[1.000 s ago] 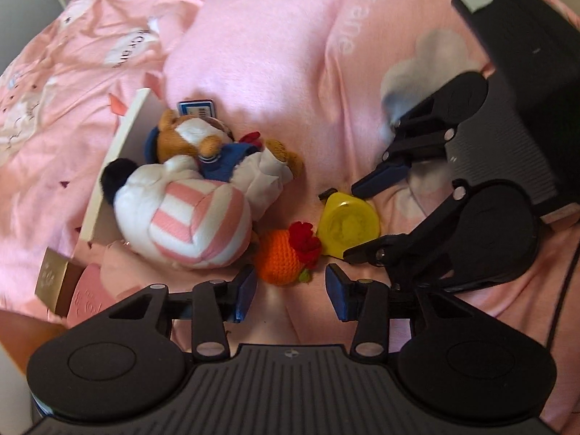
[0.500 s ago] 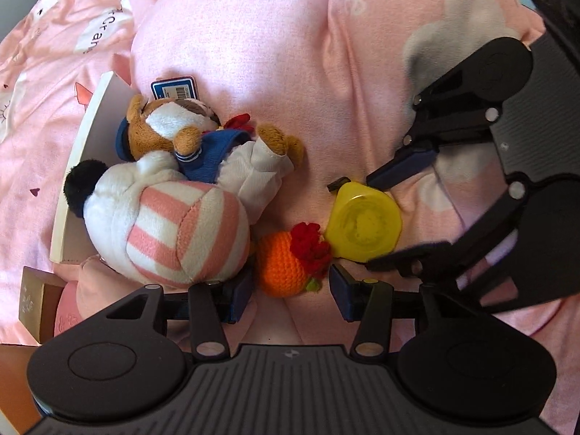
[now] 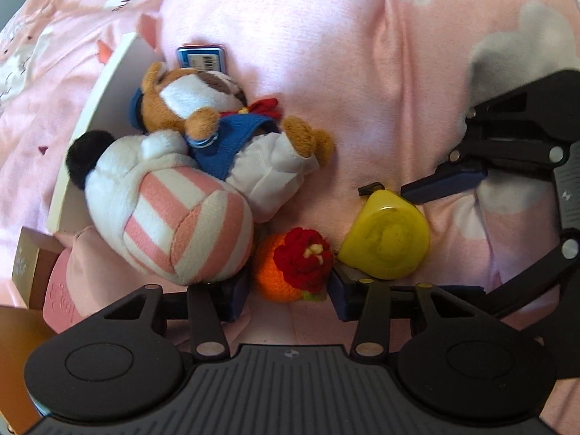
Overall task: Organize objects
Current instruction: 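Grasp the yellow tape measure with the right tool while the left tool grasps the orange crocheted ball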
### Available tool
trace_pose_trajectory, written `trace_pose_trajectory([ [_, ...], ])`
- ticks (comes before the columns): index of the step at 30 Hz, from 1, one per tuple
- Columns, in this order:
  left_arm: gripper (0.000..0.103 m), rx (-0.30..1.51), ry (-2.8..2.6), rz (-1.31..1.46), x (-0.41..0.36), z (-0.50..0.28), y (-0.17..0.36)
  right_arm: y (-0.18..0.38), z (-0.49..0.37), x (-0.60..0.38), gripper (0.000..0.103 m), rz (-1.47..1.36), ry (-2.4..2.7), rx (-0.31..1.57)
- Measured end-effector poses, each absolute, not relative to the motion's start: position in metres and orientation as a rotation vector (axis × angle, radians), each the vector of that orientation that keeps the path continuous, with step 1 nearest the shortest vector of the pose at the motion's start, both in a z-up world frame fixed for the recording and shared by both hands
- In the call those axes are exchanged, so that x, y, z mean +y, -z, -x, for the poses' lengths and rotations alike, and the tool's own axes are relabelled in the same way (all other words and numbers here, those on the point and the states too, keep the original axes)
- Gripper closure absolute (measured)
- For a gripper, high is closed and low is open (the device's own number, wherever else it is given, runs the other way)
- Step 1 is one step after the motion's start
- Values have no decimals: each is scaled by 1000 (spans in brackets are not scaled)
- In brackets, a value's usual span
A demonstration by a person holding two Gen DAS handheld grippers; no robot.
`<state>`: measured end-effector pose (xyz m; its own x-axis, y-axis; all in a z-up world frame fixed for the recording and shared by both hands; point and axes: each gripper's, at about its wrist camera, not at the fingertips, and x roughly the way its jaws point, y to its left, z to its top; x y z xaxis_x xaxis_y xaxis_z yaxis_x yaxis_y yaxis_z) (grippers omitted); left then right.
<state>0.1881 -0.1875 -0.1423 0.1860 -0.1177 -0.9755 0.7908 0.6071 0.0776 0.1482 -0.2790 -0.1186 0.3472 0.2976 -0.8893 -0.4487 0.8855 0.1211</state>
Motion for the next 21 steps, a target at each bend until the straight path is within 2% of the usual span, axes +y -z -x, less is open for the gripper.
trace_pose_trajectory([
  [7,53,1172,699,-501,-151,-174,102,116,-140,-272,43,179,-460,1066],
  [12,53,1120,622,-369,-118,-159,69,119,-134,-252,41,297,-419,1053],
  [21,53,984,469,-115,-79,-132,14,130,-132,-226,43,413,-375,1065],
])
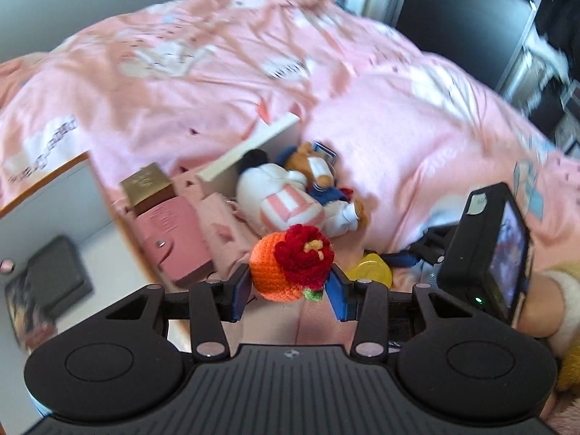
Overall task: Organize objects
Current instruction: 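Grasp the yellow tape measure with the right tool while the left tool grasps the orange crocheted ball, then carry the tape measure and the crocheted ball over the box with both tools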
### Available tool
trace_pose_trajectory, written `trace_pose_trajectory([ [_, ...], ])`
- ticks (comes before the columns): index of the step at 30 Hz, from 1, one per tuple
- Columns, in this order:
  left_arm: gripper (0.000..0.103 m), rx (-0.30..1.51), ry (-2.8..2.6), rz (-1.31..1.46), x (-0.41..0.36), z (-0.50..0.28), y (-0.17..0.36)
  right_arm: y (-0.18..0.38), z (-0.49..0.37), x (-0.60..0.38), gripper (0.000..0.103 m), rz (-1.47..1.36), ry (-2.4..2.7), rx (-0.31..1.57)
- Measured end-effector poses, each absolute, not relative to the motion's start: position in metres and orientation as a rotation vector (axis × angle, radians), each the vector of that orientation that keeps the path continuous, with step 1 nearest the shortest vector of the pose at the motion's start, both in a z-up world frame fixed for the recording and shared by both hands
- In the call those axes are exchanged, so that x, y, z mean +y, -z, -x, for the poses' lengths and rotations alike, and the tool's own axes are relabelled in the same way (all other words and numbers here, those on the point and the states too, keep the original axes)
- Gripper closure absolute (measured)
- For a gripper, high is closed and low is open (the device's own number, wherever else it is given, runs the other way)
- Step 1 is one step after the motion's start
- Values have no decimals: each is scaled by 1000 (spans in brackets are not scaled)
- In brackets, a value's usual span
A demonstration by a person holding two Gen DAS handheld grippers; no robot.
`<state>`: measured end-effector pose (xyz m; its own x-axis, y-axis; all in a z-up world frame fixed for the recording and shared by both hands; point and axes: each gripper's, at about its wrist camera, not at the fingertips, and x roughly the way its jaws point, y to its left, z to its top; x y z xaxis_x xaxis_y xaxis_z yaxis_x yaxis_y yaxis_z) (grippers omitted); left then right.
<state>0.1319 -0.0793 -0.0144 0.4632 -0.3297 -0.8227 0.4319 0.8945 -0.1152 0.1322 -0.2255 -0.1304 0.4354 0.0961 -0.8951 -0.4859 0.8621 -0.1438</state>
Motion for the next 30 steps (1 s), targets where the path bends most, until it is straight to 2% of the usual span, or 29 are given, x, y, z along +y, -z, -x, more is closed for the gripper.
trace_pose_trajectory([
  [6,53,957,436,-60,-50,-122,3,114,-122,-220,43,434,-396,1023],
  [14,53,927,396,-28,-24,-126,-9,47,-131,-230,43,380,-506,889],
  [23,53,960,361,-39,23,-152,-17,-32,-158,-151,43,432,-741,763],
  [30,53,1038,351,-102,62,-180,-3,-33,-179,-81,44,589,-846,752],
])
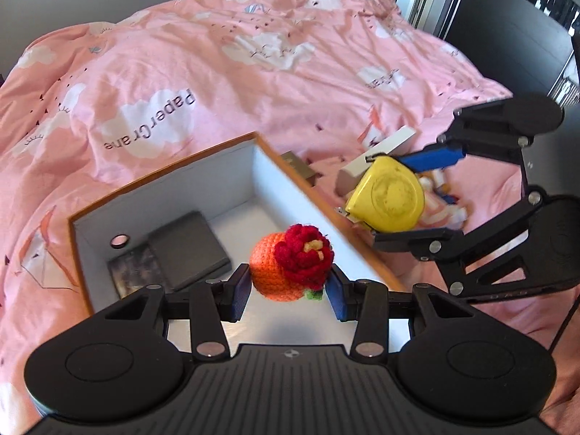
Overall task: Organize objects
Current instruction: 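Carry the tape measure and the crocheted ball over the box with both tools, then open the right tool to drop the yellow tape measure into the box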
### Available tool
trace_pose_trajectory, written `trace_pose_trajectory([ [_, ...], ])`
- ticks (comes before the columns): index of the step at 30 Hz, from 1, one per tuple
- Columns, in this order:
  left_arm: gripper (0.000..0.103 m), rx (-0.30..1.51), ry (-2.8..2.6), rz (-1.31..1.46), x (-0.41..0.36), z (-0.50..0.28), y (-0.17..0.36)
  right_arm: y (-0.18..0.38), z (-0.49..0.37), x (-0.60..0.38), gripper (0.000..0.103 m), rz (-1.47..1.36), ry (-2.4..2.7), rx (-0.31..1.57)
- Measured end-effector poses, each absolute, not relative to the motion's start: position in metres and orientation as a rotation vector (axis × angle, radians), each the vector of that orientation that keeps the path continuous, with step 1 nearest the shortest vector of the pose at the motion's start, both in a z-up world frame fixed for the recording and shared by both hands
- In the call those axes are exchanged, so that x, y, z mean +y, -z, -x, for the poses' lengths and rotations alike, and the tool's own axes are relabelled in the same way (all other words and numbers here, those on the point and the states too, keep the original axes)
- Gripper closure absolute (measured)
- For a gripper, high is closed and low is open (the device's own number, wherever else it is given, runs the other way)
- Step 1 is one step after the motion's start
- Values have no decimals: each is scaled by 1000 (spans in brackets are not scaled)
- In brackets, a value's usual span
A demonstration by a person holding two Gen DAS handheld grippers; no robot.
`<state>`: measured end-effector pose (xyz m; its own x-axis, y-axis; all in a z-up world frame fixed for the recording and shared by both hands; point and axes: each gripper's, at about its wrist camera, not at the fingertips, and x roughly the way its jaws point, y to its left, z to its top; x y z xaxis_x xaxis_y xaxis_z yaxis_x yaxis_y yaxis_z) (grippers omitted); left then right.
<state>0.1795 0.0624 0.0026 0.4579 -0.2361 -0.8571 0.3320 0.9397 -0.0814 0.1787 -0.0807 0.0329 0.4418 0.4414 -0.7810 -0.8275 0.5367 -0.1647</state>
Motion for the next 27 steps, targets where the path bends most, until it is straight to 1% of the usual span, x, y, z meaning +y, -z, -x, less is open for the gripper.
trace_pose_trajectory([
  [5,53,1062,346,-196,82,-195,10,-18,-201,-33,44,673,-923,740],
  [8,53,1074,356,-255,89,-202,19,-4,-208,-5,44,796,-989,734],
  [14,53,1096,364,-290,101,-214,34,31,-232,39,43,1053,-1078,790],
  [22,53,1102,414,-337,102,-222,50,72,-252,68,43,1299,-1166,812],
  [27,53,1097,426,-363,98,-225,54,88,-257,71,43,1377,-1223,797],
])
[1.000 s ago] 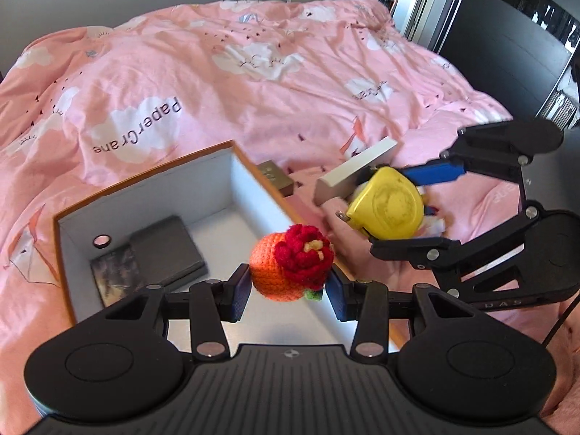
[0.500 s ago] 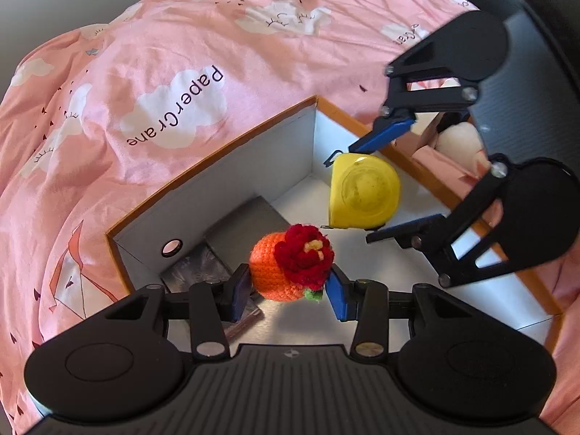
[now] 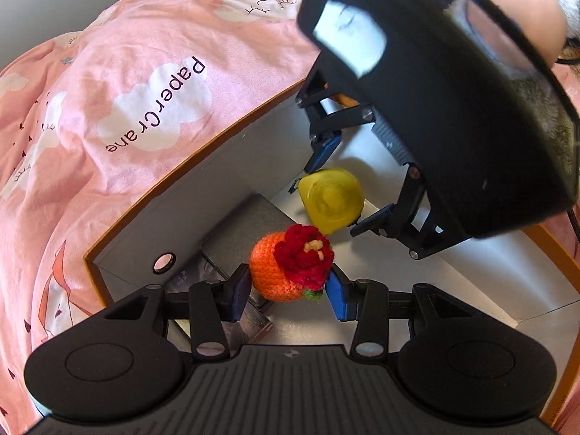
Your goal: Organize objects
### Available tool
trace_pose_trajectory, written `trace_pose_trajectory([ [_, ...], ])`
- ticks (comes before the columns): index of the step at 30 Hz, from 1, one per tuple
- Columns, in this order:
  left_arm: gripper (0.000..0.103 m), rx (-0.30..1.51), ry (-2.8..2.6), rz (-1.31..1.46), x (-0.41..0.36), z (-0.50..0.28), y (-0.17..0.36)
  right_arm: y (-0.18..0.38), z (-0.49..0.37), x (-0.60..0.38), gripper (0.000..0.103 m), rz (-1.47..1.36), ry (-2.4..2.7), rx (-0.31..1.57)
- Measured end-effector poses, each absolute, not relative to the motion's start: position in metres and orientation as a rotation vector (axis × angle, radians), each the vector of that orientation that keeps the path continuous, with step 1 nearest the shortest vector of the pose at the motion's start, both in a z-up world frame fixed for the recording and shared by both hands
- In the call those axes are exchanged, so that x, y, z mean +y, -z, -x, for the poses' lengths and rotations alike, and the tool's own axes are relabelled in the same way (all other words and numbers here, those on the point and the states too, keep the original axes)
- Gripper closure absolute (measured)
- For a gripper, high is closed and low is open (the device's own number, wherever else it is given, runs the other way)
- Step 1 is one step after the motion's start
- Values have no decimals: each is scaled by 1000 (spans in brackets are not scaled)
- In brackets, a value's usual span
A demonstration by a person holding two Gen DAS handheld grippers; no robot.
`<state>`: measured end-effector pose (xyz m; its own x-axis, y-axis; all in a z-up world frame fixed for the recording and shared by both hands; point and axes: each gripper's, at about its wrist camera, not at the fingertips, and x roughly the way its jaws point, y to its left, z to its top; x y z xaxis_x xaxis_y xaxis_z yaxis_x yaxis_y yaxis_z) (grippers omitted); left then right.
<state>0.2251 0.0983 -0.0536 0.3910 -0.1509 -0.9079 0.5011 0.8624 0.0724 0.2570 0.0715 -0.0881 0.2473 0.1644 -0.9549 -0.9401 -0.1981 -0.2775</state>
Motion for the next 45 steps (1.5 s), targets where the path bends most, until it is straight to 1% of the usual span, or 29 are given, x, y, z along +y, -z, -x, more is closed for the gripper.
trace_pose_trajectory([
  [6,53,1101,428,-377,93,-225,56,100,-260,70,43,1444,-1222,730],
  [12,52,1093,419,-395,86,-224,55,96,-260,62,36,1428,-1207,699],
  [13,52,1092,420,-394,85,-223,54,94,-261,60,36,1420,-1202,700],
  [14,52,1091,420,-393,85,-223,53,91,-263,59,39,1399,-1202,717],
  [15,52,1089,420,-394,84,-222,52,87,-266,58,46,1363,-1207,748],
  [17,52,1086,417,-403,82,-221,51,82,-270,56,52,1292,-1213,786],
  [19,52,1083,412,-416,79,-219,50,79,-270,53,64,1252,-1245,804],
  [20,52,1083,412,-420,78,-218,49,78,-270,52,77,1230,-1264,830],
  [21,52,1083,413,-423,77,-217,49,77,-272,51,87,1200,-1281,870],
  [23,52,1084,417,-430,75,-216,49,77,-276,50,91,1152,-1304,954],
  [26,52,1086,420,-440,71,-214,49,83,-278,51,92,1134,-1296,1024],
  [30,52,1076,424,-455,66,-211,47,95,-279,53,93,1205,-1223,991],
  [33,52,1067,434,-463,63,-208,46,98,-280,52,97,1243,-1180,941],
  [35,52,1065,436,-468,62,-208,46,97,-279,51,96,1245,-1175,942],
  [40,51,1047,442,-465,56,-208,45,70,-283,39,95,1116,-1201,941],
  [45,52,1021,457,-533,41,-209,42,32,-280,6,94,991,-1137,851],
])
